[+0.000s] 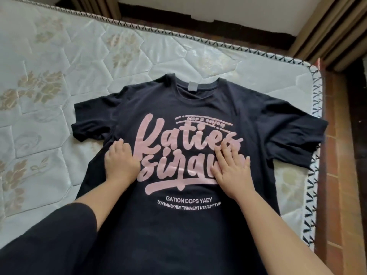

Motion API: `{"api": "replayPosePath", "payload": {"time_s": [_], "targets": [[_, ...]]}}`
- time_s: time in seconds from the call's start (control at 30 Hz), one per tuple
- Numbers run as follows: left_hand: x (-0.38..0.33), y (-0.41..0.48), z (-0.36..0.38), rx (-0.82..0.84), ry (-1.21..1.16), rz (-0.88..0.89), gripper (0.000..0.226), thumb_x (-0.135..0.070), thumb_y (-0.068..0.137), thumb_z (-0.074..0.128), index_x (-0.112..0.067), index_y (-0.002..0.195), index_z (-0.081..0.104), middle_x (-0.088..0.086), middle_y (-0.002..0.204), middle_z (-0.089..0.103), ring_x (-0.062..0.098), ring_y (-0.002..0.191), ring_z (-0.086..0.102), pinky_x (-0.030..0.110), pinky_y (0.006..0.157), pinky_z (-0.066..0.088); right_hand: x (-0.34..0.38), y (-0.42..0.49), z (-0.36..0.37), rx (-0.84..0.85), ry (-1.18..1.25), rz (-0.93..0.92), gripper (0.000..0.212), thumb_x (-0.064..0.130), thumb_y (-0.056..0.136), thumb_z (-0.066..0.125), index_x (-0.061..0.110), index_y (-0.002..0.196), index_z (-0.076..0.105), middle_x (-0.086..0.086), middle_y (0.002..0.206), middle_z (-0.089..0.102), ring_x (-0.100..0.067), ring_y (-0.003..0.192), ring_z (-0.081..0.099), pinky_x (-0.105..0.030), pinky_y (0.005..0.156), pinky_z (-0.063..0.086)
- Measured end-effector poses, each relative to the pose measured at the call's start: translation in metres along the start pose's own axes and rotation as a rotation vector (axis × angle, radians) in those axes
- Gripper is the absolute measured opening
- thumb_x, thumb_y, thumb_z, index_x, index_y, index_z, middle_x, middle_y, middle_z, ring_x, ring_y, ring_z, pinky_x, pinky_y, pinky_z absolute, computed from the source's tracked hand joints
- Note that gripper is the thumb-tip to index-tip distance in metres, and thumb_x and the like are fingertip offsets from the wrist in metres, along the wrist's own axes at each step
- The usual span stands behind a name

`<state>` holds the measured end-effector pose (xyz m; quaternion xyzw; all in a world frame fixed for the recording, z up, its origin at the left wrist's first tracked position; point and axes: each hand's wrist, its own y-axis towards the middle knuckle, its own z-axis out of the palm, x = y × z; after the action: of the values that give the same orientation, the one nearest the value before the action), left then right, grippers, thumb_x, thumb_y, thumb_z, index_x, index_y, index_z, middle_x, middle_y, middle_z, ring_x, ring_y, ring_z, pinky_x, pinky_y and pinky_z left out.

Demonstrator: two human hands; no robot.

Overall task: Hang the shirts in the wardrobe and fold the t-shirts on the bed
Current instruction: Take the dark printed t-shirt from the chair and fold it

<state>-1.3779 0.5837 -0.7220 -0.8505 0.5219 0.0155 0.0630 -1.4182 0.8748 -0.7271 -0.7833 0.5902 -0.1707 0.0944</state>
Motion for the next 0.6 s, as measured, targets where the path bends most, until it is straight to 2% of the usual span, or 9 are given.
{"api": "replayPosePath", "payload": {"time_s": [0.1, 0.17, 0.23, 0.3, 0.33, 0.4, 0.43, 0.53, 0.6], "targets": [[-0.069, 0.000, -0.010, -0.072, -0.138, -0.083, 0.045, -0.011, 0.081, 0.044, -0.004, 0.126, 0.046, 0.016, 0.147, 0.033, 0.036, 0.139, 0.021, 0.050, 0.109, 0.014, 0.001, -0.003, -0.007, 0.071, 0.045, 0.011, 0.060, 0.045, 0.101, 0.017, 0.027, 0.148, -0.016, 0.009, 0.154, -0.025, -0.015, 0.143, -0.021, -0.054, 0.113, -0.003], [-0.107, -0.005, 0.000, -0.083, -0.241, 0.171, 0.048, -0.010, 0.082, 0.045, -0.011, 0.130, 0.045, 0.008, 0.153, 0.026, 0.030, 0.141, 0.019, 0.046, 0.112, 0.012, -0.002, 0.000, -0.005, 0.078, 0.071, 0.009, 0.061, 0.050, 0.098, 0.011, 0.027, 0.146, -0.019, 0.010, 0.152, -0.029, -0.015, 0.143, -0.022, -0.053, 0.113, -0.006], [-0.133, -0.019, 0.012, 0.052, -0.231, 0.339, 0.056, -0.020, 0.090, 0.037, -0.017, 0.145, 0.030, 0.003, 0.158, 0.013, 0.018, 0.145, 0.007, 0.042, 0.117, 0.002, -0.006, 0.000, 0.000, 0.040, 0.100, -0.016, 0.067, 0.058, 0.083, -0.006, 0.028, 0.141, -0.023, 0.014, 0.147, -0.033, -0.013, 0.143, -0.020, -0.052, 0.113, -0.008], [-0.137, -0.027, 0.026, 0.079, -0.175, 0.343, 0.063, -0.032, 0.089, 0.021, -0.025, 0.150, 0.014, -0.006, 0.159, 0.000, 0.009, 0.145, -0.004, 0.039, 0.116, -0.007, -0.005, -0.002, 0.009, -0.080, 0.118, -0.021, 0.070, 0.056, 0.080, -0.004, 0.028, 0.145, -0.006, 0.012, 0.152, -0.017, -0.013, 0.145, -0.006, -0.054, 0.113, 0.002], [-0.135, -0.027, 0.033, 0.064, -0.162, 0.328, 0.067, -0.037, 0.084, 0.014, -0.027, 0.151, 0.013, -0.008, 0.158, -0.002, 0.007, 0.145, -0.005, 0.039, 0.115, -0.008, -0.005, -0.002, 0.014, -0.145, 0.106, -0.023, 0.067, 0.052, 0.086, 0.008, 0.025, 0.147, 0.014, 0.008, 0.156, 0.005, -0.016, 0.145, 0.008, -0.057, 0.111, 0.013], [-0.133, -0.023, 0.040, 0.037, -0.164, 0.333, 0.075, -0.041, 0.077, 0.008, -0.026, 0.150, 0.018, -0.008, 0.158, 0.002, 0.005, 0.143, -0.003, 0.042, 0.116, -0.004, -0.001, 0.008, 0.015, -0.225, 0.057, -0.011, 0.057, 0.043, 0.088, 0.029, 0.019, 0.138, 0.047, 0.000, 0.147, 0.041, -0.023, 0.135, 0.029, -0.062, 0.098, 0.032], [-0.133, -0.022, 0.041, 0.020, -0.171, 0.340, 0.074, -0.041, 0.077, 0.013, -0.024, 0.149, 0.024, -0.006, 0.157, 0.009, 0.006, 0.143, 0.002, 0.044, 0.116, 0.001, 0.003, 0.017, 0.013, -0.237, 0.043, -0.008, 0.056, 0.042, 0.087, 0.033, 0.018, 0.134, 0.052, -0.002, 0.142, 0.048, -0.026, 0.132, 0.032, -0.064, 0.094, 0.036], [-0.133, -0.019, 0.046, -0.052, -0.196, 0.354, 0.065, -0.035, 0.077, 0.033, -0.019, 0.139, 0.045, 0.001, 0.150, 0.034, 0.013, 0.140, 0.026, 0.052, 0.108, 0.020, 0.018, 0.051, 0.000, -0.236, 0.033, -0.046, 0.059, 0.044, 0.084, 0.033, 0.015, 0.129, 0.057, -0.006, 0.138, 0.052, -0.037, 0.128, 0.044, -0.065, 0.088, 0.040], [-0.132, -0.019, 0.051, -0.076, -0.192, 0.363, 0.062, -0.033, 0.076, 0.038, -0.019, 0.136, 0.046, 0.003, 0.147, 0.040, 0.014, 0.137, 0.028, 0.050, 0.108, 0.022, 0.025, 0.074, -0.011, -0.187, 0.011, -0.110, 0.060, 0.044, 0.085, 0.028, 0.018, 0.133, 0.053, -0.004, 0.143, 0.047, -0.036, 0.131, 0.043, -0.065, 0.093, 0.037]]}}
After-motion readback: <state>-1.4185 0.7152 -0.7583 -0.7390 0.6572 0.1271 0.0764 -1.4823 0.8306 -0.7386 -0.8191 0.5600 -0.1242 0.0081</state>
